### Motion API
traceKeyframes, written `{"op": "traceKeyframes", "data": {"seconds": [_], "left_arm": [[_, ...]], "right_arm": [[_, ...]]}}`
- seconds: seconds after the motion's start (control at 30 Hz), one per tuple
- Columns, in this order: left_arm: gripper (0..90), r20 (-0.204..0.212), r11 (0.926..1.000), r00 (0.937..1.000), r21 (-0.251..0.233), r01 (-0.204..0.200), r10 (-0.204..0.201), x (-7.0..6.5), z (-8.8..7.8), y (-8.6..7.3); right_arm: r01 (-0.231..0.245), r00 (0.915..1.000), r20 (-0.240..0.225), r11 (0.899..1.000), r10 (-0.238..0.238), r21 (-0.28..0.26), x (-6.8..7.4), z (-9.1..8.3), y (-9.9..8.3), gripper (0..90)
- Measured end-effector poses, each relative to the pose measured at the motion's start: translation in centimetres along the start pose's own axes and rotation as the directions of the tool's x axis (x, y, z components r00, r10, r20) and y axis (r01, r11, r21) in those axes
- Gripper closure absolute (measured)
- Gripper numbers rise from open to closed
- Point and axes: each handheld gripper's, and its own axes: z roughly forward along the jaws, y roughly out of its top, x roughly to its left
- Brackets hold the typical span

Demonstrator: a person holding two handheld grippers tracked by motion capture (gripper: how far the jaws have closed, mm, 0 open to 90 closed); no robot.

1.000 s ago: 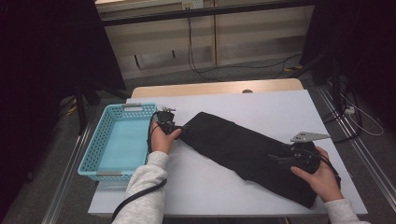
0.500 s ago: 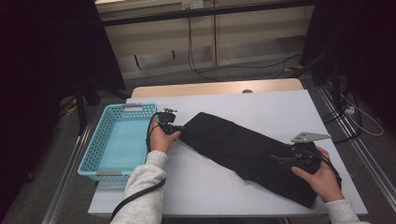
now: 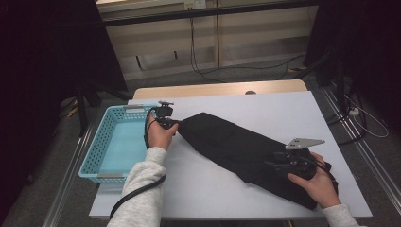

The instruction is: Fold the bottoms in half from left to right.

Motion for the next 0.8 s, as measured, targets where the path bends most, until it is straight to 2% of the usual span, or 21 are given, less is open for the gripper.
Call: {"op": "traceKeyframes", "data": {"seconds": [0.07,0.1,0.13,0.17,0.2,0.23,0.27,0.3,0.33,0.37,0.47,0.53,0.57,0.63,0.7,0.73,0.8], "left_arm": [[87.3,-0.014,1.0,0.9999,0.002,-0.004,0.004,0.2,0.0,0.2],[87.4,-0.024,1.0,0.9997,-0.002,0.004,-0.004,0.4,0.1,0.2],[87.4,-0.024,1.0,0.9997,-0.002,0.004,-0.004,0.4,0.1,0.2],[87.5,-0.031,1.0,0.9995,0.002,0.006,-0.006,0.6,0.0,0.3],[87.4,-0.031,1.0,0.9995,0.002,0.006,-0.006,0.6,0.0,0.3],[87.4,-0.034,1.0,0.9994,0.003,0.002,-0.002,0.6,0.1,0.3],[87.4,-0.034,1.0,0.9994,0.003,0.002,-0.002,0.6,0.1,0.3],[87.4,-0.035,1.0,0.9994,-0.001,-0.001,0.001,0.6,0.1,0.3],[87.4,-0.035,1.0,0.9994,-0.001,-0.001,0.001,0.6,0.1,0.3],[87.4,-0.039,1.0,0.9992,-0.009,0.002,-0.003,0.7,0.0,0.3],[87.6,-0.058,0.9999,0.9983,-0.014,0.006,-0.007,1.1,-0.3,0.5],[87.6,-0.053,0.9999,0.9985,-0.014,0.01,-0.011,1.1,-0.3,0.5],[87.2,-0.052,0.9999,0.9986,-0.014,-0.009,0.008,1.1,-0.3,0.6],[86.9,-0.056,0.9998,0.9984,-0.014,-0.013,0.012,1.1,-0.2,0.6],[84.0,-0.057,0.9998,0.9983,0.011,-0.014,0.015,1.2,0.1,0.5],[74.1,-0.059,0.9999,0.9982,0.006,-0.013,0.014,1.2,0.2,0.5],[65.7,-0.065,1.0,0.9978,0.001,-0.009,0.009,1.4,0.1,0.4]], "right_arm": [[0.004,1.0,-0.008,1.0,-0.004,0.0,0.3,0.1,0.0,52.4],[0.02,0.999,-0.041,1.0,-0.02,0.004,1.0,0.4,0.1,59.5],[0.02,0.999,-0.041,1.0,-0.02,0.004,1.0,0.4,0.1,59.5],[0.042,0.9958,-0.083,0.999,-0.04,0.018,1.8,0.9,0.1,66.0],[0.042,0.9958,-0.083,0.999,-0.04,0.018,1.8,0.9,0.1,66.0],[0.092,0.9894,-0.117,0.995,-0.086,0.047,2.7,1.4,0.1,68.7],[0.092,0.9894,-0.117,0.995,-0.086,0.047,2.7,1.4,0.1,68.7],[0.133,0.9845,-0.125,0.988,-0.123,0.078,3.3,1.9,0.0,72.1],[0.133,0.9845,-0.125,0.988,-0.123,0.078,3.3,1.9,0.0,72.1],[0.168,0.9762,-0.157,0.98,-0.149,0.111,3.6,2.2,-0.2,78.6],[0.171,0.9725,-0.181,0.977,-0.147,0.129,3.6,1.9,-0.4,83.2],[0.169,0.9732,-0.179,0.977,-0.145,0.13,3.5,1.7,-0.5,83.2],[0.165,0.9725,-0.185,0.979,-0.141,0.122,3.3,1.6,-0.7,82.7],[0.156,0.9732,-0.188,0.98,-0.132,0.12,3.2,1.6,-0.8,82.2],[0.15,0.9749,-0.182,0.982,-0.128,0.112,3.1,1.5,-0.8,74.7],[0.131,0.9803,-0.162,0.986,-0.113,0.101,3.0,1.5,-0.7,62.0],[0.126,0.9804,-0.164,0.987,-0.11,0.095,2.8,1.5,-0.7,60.2]]}}
